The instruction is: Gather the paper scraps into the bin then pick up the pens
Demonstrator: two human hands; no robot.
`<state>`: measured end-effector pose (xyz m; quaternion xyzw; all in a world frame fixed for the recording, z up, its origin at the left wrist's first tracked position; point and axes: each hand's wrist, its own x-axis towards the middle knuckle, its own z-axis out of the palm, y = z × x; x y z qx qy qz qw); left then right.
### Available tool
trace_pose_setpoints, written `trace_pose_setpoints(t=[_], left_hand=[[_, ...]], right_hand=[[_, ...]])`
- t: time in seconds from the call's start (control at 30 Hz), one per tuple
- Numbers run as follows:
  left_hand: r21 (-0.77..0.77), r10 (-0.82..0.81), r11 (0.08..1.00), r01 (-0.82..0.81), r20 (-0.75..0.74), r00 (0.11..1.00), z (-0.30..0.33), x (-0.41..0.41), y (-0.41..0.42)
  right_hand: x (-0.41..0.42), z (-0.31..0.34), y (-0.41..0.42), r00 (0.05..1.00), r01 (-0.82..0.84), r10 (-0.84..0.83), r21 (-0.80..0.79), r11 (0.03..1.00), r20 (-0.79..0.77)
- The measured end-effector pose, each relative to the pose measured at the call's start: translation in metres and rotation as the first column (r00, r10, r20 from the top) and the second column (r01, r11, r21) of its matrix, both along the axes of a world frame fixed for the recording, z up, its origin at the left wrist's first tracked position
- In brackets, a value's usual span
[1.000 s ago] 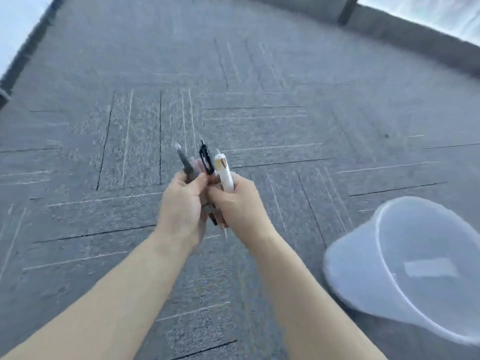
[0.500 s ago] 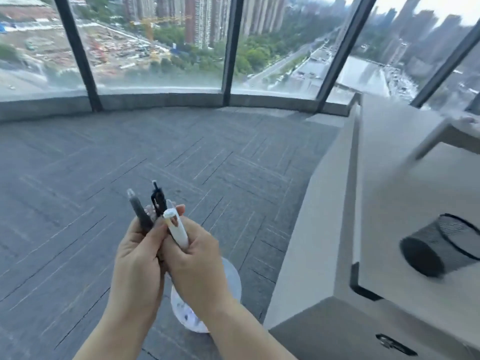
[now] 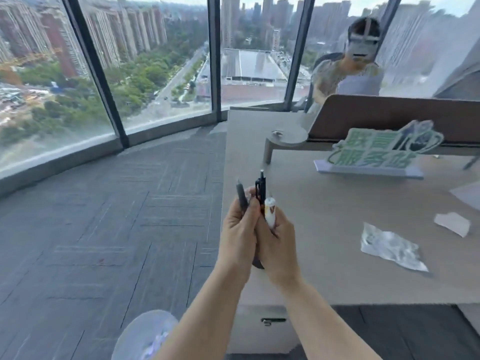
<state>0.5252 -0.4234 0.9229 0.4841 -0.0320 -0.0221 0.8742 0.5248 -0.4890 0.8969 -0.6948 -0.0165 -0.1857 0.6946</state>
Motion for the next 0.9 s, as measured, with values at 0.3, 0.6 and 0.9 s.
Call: trace_pose_setpoints(t=[0.3, 0.6, 0.9], left_hand=[[0.155, 0.102, 0.984, -0.087, -0.089, 0.991, -0.068, 0.084, -0.064], [0.193, 0.180, 0.971, -0.143, -0.186, 0.966, -0.109, 0.093, -0.073], [0.467, 0.289, 0.854, -0.228, -0.061, 0.955, -0.088, 0.087, -0.046]], right_hand=[[0.088, -0.063, -0.065, 0.985, -0.055, 0.080, 0.161, 0.985, -0.154], [0.102, -0.093, -0.077, 0.938, -0.099, 0.176, 0.256, 0.962, -0.298], [0.084, -0.057, -0.094, 0.967, 0.067, -0.026, 0.155, 0.986, -0.252]])
